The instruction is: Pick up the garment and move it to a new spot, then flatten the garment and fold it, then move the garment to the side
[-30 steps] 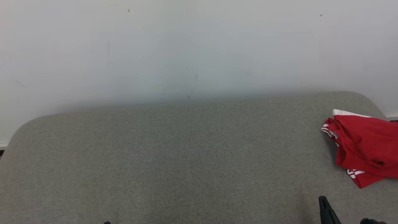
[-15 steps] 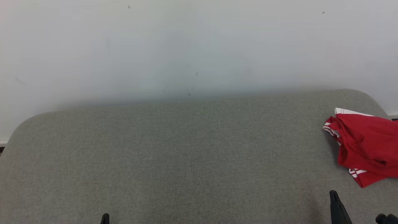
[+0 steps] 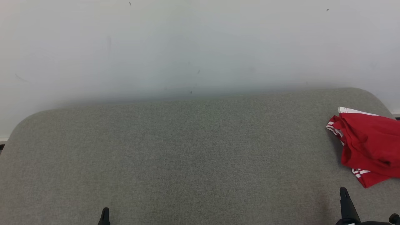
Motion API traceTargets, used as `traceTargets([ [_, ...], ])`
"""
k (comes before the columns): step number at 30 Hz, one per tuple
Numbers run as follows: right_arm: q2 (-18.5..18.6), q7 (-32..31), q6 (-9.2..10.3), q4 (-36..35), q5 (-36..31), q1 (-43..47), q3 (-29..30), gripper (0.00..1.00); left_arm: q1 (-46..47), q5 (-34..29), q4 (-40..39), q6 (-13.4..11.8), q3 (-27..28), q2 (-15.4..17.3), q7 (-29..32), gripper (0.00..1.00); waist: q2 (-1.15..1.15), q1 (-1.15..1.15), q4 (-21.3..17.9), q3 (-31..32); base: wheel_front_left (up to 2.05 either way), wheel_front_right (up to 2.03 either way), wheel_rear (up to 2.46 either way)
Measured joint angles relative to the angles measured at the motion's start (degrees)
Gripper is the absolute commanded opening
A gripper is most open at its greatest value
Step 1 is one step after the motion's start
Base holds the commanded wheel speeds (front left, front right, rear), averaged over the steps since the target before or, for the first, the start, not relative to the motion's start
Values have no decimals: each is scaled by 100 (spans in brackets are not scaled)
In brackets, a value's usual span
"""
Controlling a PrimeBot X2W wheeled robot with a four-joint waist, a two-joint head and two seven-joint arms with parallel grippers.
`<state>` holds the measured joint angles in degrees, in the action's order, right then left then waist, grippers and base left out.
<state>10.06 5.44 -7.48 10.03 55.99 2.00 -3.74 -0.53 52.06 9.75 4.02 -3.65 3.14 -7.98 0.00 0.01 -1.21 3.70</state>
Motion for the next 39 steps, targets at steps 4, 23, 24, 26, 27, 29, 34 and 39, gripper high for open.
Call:
traceTargets([
  [4,5,-49,0,13,216,-49,45,0,76,245,56,30,-4,4,36,0,0,0,5,-14,0,0,0],
  [23,38,-333,0,168,1558,-274,311,0,447,1470,332,102,-38,13,241,0,0,-1,33,-102,0,0,0],
  [24,41,-345,0,176,1612,-279,322,0,455,1548,345,112,-40,13,246,0,0,-1,35,-106,0,0,0],
  [26,44,-372,0,186,1744,-300,347,0,478,1672,374,141,-44,15,267,0,0,-1,38,-116,0,0,0],
  [27,45,-390,0,192,1813,-313,359,0,505,1725,389,143,-45,15,271,0,0,-1,39,-120,0,0,0],
  [29,47,-401,0,207,1928,-349,385,0,556,1823,412,145,-46,16,289,0,0,-1,42,-129,0,0,0],
  [34,55,-475,0,234,2231,-389,447,0,623,2116,482,152,-52,20,341,0,0,-1,50,-153,0,0,0],
  [39,64,-541,0,261,2518,-449,503,0,698,2393,534,193,-58,21,374,0,0,-1,58,-176,0,0,0],
])
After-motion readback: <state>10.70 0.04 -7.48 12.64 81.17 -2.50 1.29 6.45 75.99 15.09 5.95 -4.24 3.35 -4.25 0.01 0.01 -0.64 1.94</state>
